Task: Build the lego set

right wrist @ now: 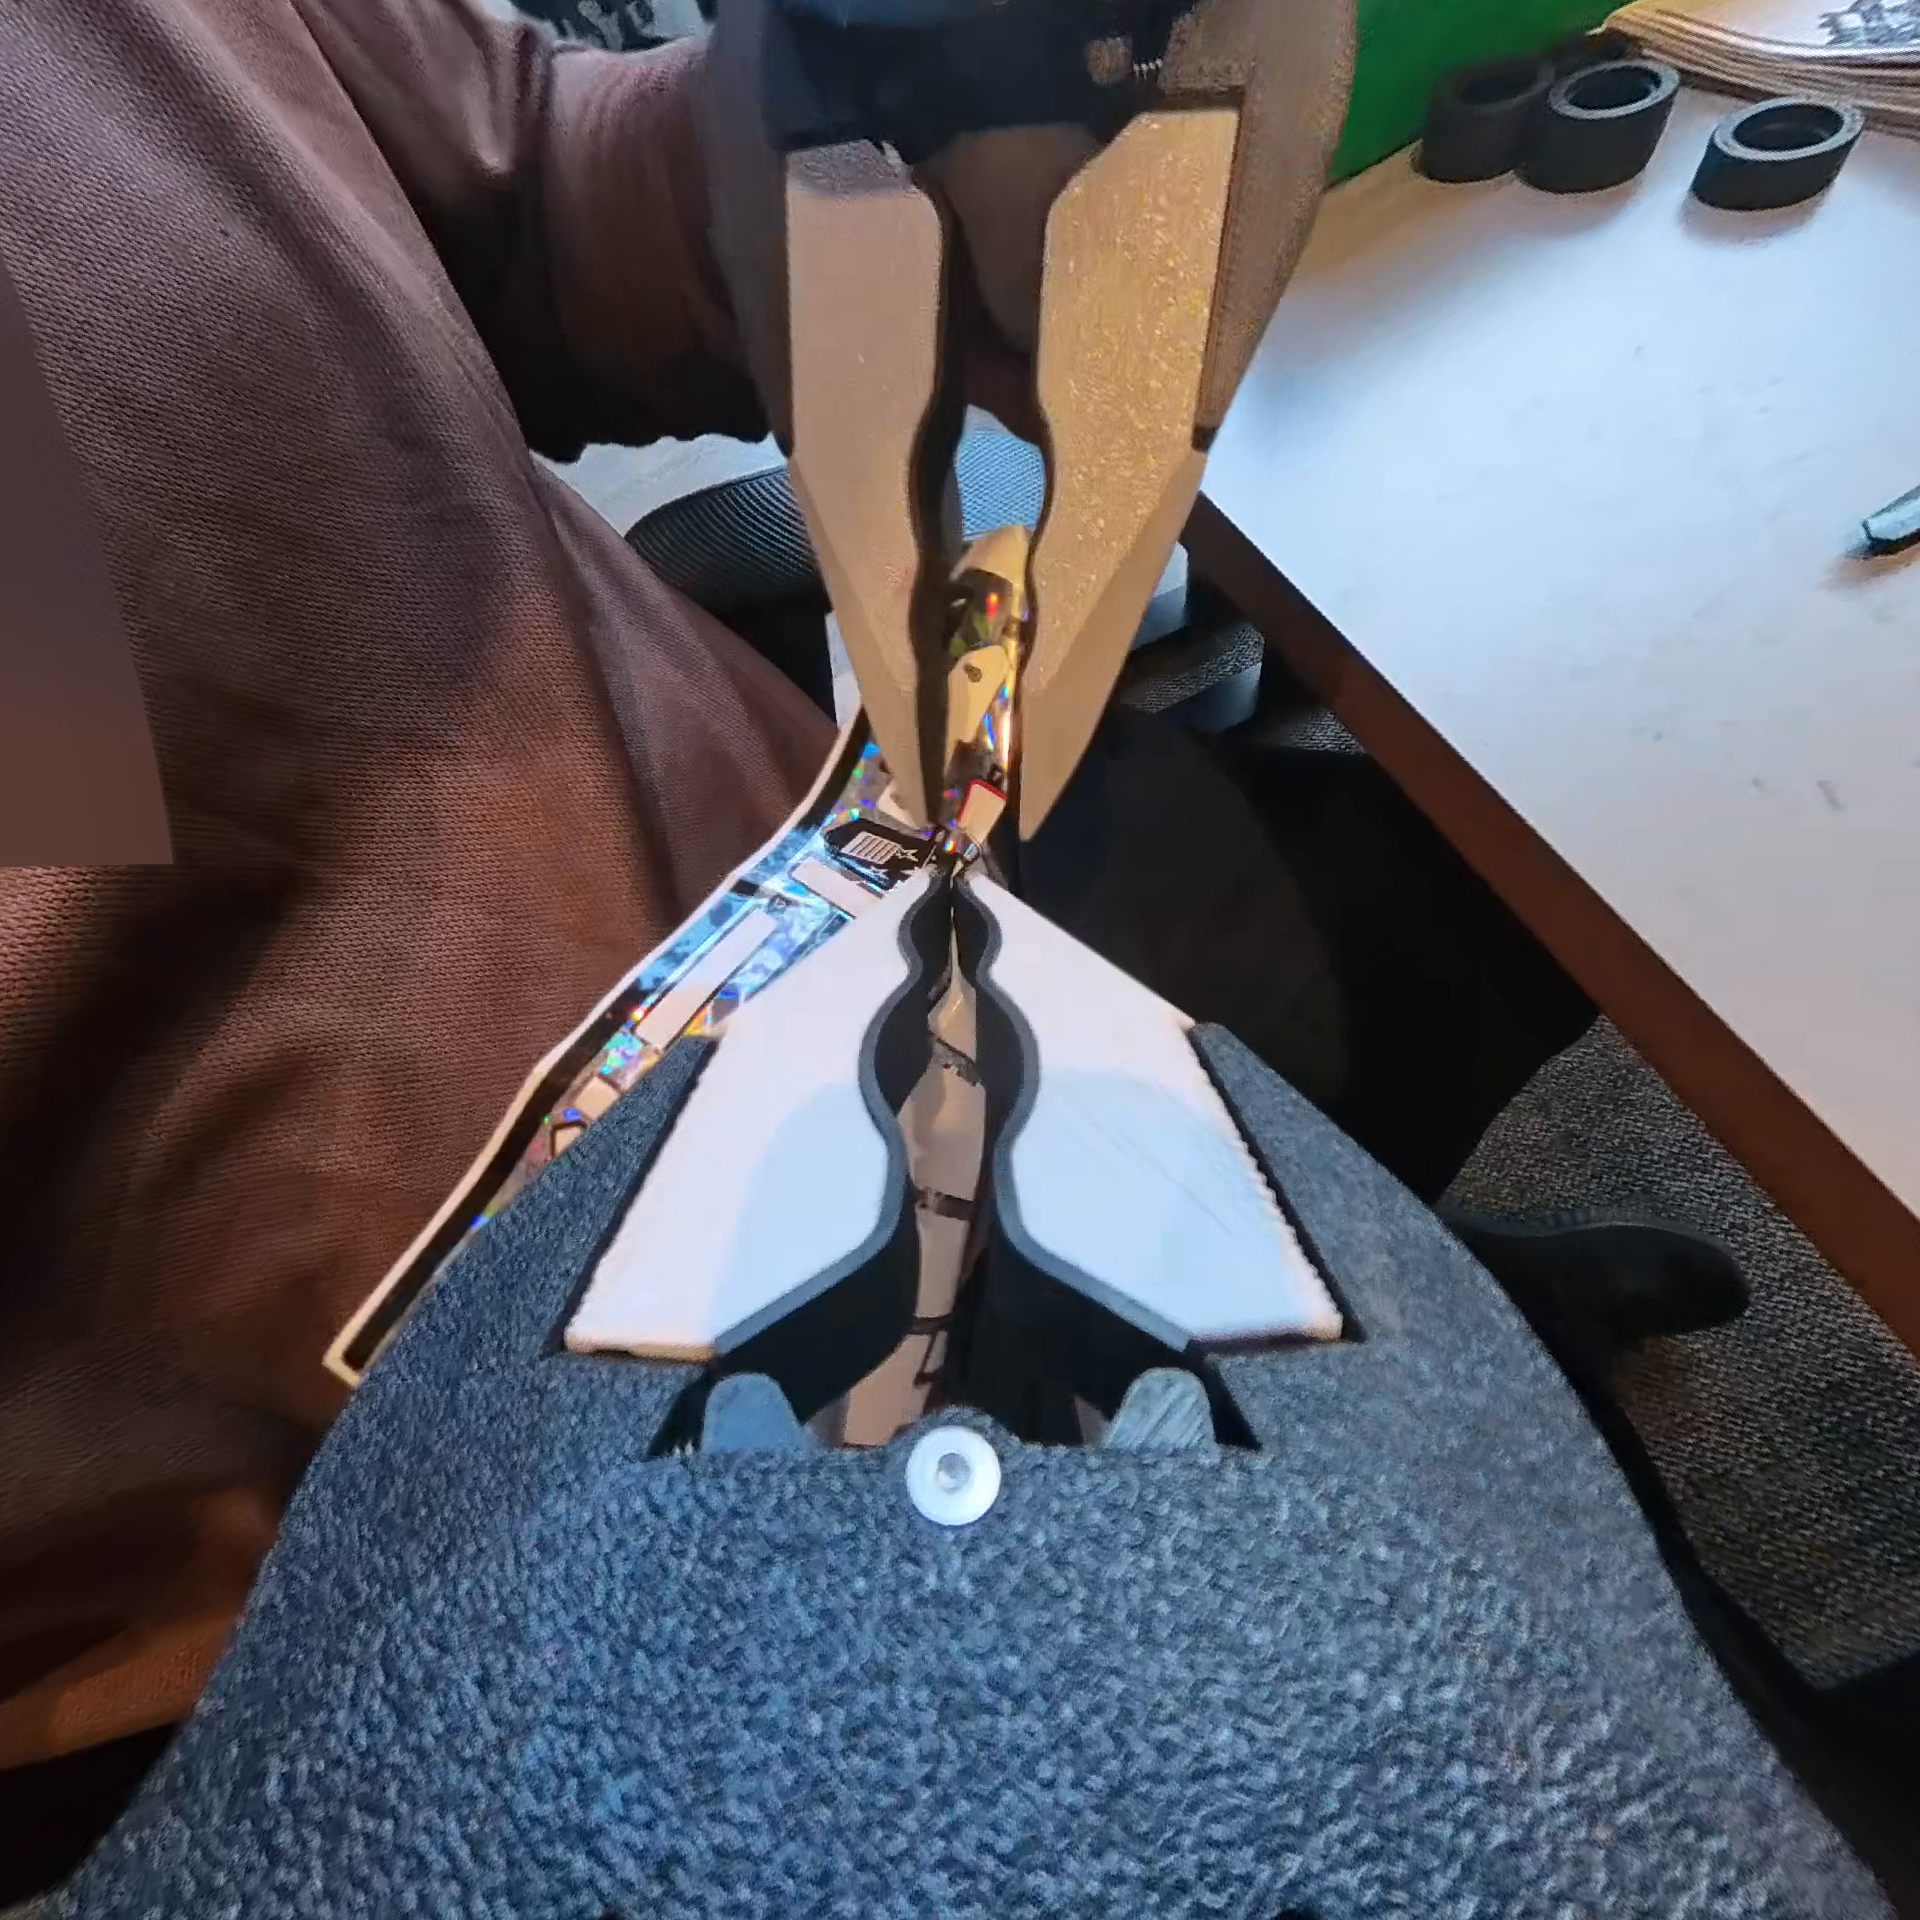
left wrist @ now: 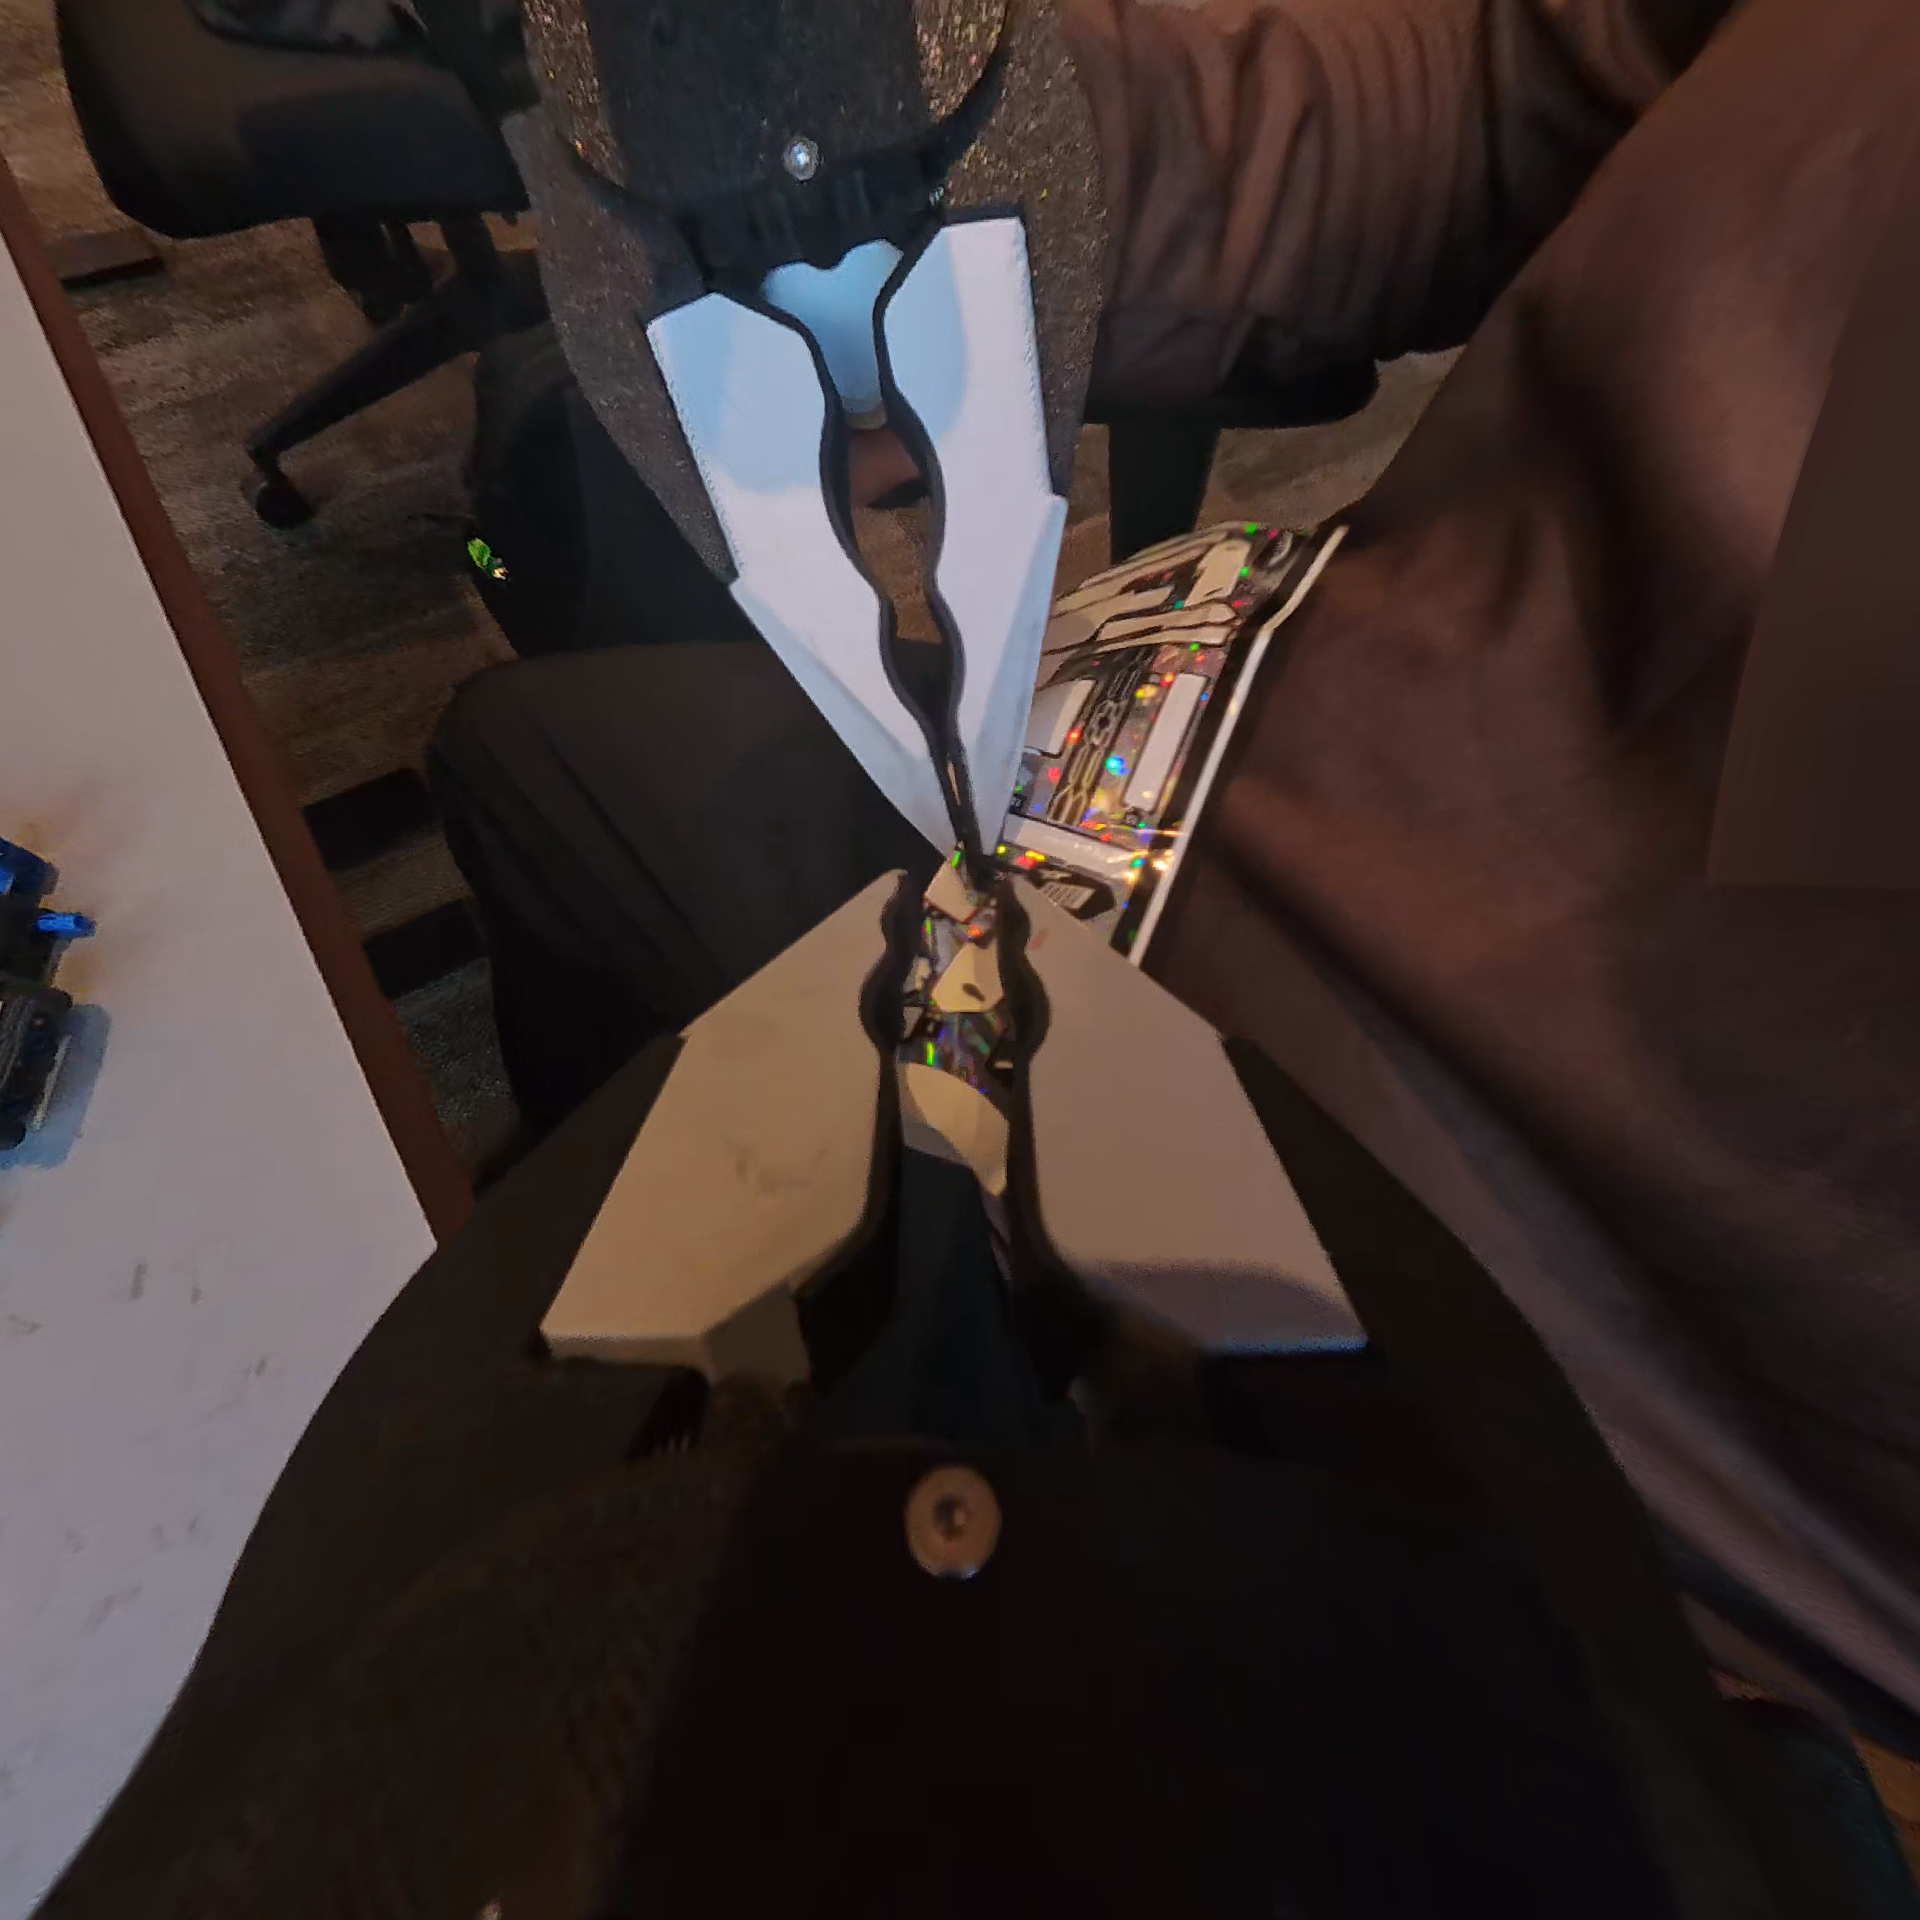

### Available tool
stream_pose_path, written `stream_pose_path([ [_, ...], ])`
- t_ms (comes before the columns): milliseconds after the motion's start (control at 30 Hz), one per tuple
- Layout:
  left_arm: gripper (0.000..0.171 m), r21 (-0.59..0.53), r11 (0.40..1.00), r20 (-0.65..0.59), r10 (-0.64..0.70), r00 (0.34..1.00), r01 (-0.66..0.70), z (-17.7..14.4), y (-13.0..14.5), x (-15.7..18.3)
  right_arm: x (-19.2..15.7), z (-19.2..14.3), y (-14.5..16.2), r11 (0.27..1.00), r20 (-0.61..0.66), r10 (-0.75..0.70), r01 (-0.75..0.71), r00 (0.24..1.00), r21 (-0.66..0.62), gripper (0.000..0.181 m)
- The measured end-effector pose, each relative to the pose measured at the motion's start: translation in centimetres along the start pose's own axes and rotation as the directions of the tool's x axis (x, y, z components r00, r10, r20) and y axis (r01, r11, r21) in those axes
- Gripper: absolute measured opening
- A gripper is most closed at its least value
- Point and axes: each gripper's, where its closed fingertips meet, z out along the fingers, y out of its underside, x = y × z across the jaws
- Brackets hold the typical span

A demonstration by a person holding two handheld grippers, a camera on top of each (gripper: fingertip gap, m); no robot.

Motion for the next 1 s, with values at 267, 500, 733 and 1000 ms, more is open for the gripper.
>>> stream_pose_path([
  [267, 0.004, -0.016, 1.000, -0.078, 0.018, 0.997, -0.020, 0.7, 0.4, 0.7, -0.4, 0.4, 0.3, 1.000, 0.034, 0.010, -0.010, 0.999, -0.005, 0.000],
  [500, 0.001, 0.007, 0.999, -0.092, 0.036, 0.995, -0.036, 1.1, 0.9, 1.4, -1.0, 0.9, 0.7, 0.998, 0.105, 0.063, -0.062, 0.992, -0.007, 0.000],
  [733, 0.000, 0.043, 0.933, -0.284, -0.331, 0.900, 0.357, 2.0, 2.1, 2.1, -1.2, 1.7, 2.1, 0.997, 0.095, 0.049, -0.044, 0.994, -0.061, 0.000],
  [1000, 0.000, 0.063, 0.801, -0.404, -0.526, 0.749, 0.596, 2.9, 3.1, 2.1, -0.9, 2.5, 3.2, 0.992, 0.046, 0.000, 0.006, 0.999, -0.129, 0.003],
])
